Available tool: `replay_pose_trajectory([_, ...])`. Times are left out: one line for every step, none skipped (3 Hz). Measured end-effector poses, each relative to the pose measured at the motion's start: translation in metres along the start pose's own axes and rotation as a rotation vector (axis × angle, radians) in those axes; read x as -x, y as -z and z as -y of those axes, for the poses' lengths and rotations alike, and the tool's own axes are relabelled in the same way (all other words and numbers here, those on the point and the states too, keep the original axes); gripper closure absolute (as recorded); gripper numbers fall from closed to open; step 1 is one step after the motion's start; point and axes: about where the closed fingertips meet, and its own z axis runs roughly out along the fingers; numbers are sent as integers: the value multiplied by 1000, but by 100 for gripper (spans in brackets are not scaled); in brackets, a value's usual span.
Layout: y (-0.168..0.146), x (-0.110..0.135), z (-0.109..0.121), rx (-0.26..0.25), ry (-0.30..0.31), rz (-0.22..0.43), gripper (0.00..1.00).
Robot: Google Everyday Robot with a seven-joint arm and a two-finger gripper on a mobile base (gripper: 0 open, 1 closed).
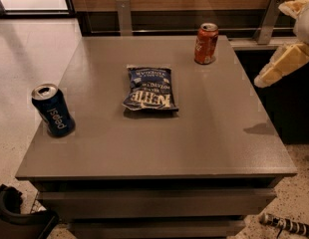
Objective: Move coke can near pepsi can
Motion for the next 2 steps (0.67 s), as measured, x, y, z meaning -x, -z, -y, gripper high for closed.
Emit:
replay_pose_trajectory([-55,4,43,-92,-149,303,0])
replay_pose_trajectory([-82,5,75,-180,-262,481,0])
